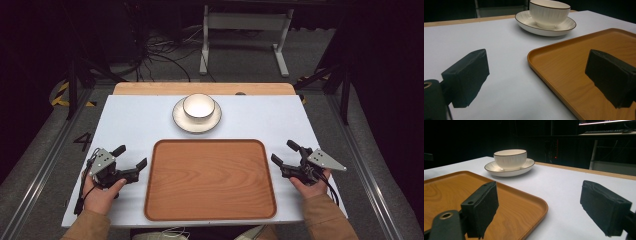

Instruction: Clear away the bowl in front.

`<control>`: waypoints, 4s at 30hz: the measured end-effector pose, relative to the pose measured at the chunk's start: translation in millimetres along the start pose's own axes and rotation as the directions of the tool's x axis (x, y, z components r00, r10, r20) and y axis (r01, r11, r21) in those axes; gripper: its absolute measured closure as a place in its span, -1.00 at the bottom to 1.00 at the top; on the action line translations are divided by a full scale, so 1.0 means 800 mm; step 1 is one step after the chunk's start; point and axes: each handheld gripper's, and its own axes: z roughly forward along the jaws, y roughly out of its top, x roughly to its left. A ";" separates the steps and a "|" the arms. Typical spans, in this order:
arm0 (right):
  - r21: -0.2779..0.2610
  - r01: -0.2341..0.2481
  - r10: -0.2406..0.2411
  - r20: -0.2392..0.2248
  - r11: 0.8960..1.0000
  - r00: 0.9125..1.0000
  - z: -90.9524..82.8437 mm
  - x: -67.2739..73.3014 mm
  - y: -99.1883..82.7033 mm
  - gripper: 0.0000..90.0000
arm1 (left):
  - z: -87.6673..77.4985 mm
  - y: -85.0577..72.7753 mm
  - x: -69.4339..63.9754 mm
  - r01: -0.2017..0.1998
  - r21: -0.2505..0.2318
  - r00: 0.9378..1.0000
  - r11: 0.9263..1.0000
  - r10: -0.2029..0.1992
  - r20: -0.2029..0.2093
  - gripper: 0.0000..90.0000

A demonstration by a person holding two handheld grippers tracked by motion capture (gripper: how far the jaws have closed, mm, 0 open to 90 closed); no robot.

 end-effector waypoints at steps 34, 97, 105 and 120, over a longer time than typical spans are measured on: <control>0.016 -0.008 0.008 0.003 1.000 1.000 0.002 0.000 0.001 -0.71 | -0.024 0.042 -0.011 -0.018 -0.003 1.000 1.000 0.018 -0.011 -0.78; 0.005 -0.035 0.035 0.018 0.999 0.999 0.000 -0.003 0.000 -0.98 | 0.102 0.178 -0.054 -0.106 0.000 0.968 0.994 0.103 0.228 -0.82; 0.003 -0.048 0.048 0.016 0.999 0.999 0.000 -0.004 0.000 -0.98 | 0.126 0.186 -0.052 -0.112 0.009 0.972 0.994 0.108 0.208 -0.82; 0.005 -0.052 0.052 0.016 0.999 0.999 0.000 -0.005 0.000 -0.97 | 0.154 0.201 -0.067 -0.109 0.027 0.959 0.994 0.098 0.267 -0.81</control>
